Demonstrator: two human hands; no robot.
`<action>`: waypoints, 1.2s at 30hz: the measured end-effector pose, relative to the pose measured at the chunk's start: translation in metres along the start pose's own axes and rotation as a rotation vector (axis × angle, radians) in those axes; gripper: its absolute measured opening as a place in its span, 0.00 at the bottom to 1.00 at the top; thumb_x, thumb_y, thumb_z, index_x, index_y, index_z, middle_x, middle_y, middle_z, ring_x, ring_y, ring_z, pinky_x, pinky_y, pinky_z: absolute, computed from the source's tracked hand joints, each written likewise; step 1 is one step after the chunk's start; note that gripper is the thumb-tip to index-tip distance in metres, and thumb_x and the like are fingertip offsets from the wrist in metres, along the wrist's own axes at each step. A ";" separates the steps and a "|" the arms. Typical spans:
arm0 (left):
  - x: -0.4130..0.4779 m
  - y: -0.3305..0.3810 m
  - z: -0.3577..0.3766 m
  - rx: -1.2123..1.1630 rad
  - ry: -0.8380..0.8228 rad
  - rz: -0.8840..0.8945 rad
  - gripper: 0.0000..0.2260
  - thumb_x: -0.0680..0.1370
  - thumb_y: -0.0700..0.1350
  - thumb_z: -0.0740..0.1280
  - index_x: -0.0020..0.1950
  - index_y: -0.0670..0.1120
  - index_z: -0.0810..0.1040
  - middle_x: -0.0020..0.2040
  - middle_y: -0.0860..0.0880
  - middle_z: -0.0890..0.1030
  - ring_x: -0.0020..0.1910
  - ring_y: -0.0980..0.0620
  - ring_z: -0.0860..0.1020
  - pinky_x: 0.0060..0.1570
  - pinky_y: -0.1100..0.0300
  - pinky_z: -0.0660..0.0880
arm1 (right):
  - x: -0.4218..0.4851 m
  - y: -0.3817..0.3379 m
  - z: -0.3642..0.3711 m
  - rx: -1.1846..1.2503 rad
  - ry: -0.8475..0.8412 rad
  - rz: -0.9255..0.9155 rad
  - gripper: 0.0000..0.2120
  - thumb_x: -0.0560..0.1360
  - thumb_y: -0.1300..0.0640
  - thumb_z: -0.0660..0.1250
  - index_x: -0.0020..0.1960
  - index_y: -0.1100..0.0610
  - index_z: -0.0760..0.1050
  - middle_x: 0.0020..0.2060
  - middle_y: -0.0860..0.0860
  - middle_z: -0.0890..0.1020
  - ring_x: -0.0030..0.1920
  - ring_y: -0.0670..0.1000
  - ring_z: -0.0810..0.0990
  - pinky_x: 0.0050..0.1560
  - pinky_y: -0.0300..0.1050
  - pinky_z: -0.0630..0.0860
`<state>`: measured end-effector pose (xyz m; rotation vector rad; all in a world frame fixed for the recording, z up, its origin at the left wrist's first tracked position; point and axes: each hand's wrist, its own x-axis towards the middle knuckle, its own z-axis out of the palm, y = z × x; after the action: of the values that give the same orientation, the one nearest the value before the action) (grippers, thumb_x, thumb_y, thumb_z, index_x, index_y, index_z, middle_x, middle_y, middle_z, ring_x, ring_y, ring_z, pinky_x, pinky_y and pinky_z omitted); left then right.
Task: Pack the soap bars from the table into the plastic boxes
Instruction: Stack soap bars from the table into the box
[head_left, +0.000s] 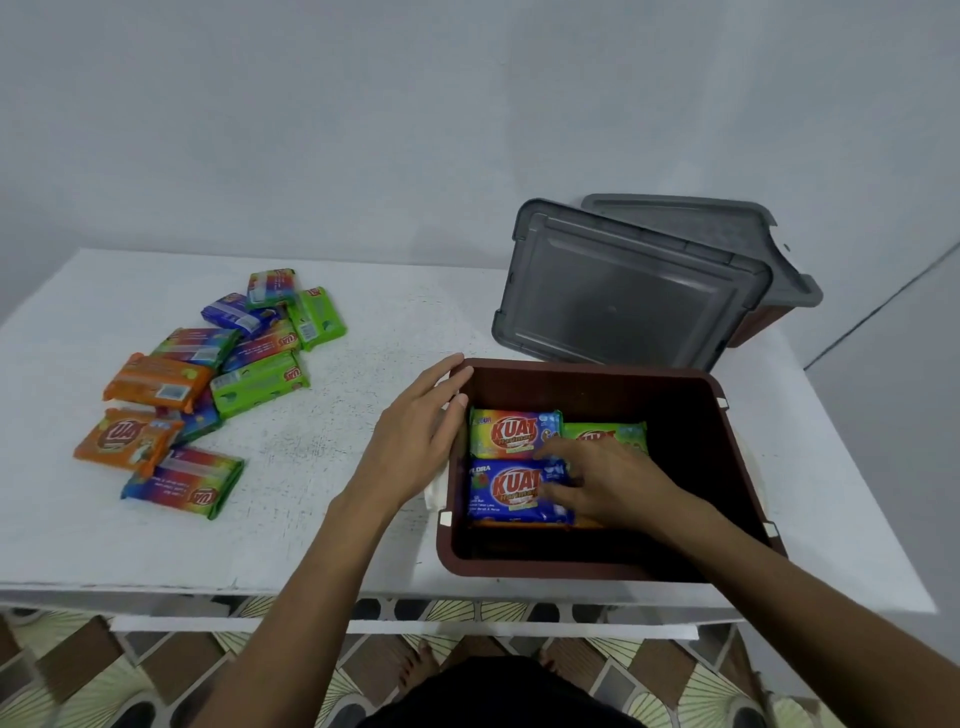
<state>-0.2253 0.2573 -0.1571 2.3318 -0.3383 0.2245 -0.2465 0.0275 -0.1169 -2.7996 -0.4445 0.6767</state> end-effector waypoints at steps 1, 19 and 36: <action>-0.002 0.000 0.000 0.003 -0.008 0.002 0.21 0.81 0.54 0.54 0.72 0.51 0.70 0.74 0.57 0.65 0.69 0.63 0.64 0.65 0.63 0.64 | 0.000 -0.002 -0.003 -0.016 0.025 0.004 0.23 0.77 0.42 0.64 0.71 0.43 0.66 0.62 0.50 0.79 0.56 0.49 0.80 0.52 0.46 0.80; -0.046 -0.115 -0.108 0.281 0.095 -0.282 0.16 0.80 0.53 0.62 0.67 0.52 0.75 0.67 0.50 0.74 0.66 0.51 0.70 0.63 0.55 0.67 | 0.116 -0.127 -0.053 0.060 0.346 -0.336 0.17 0.78 0.46 0.62 0.65 0.48 0.73 0.54 0.49 0.80 0.47 0.45 0.75 0.49 0.44 0.74; -0.028 -0.234 -0.177 0.445 0.103 -0.771 0.35 0.72 0.70 0.62 0.73 0.54 0.62 0.76 0.44 0.59 0.73 0.40 0.60 0.69 0.40 0.59 | 0.263 -0.240 0.022 -0.311 0.074 -0.596 0.31 0.77 0.46 0.65 0.76 0.55 0.60 0.74 0.54 0.65 0.72 0.58 0.62 0.70 0.54 0.65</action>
<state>-0.1901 0.5471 -0.1969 2.6746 0.7295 0.0349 -0.0907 0.3439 -0.1742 -2.7112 -1.3924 0.3904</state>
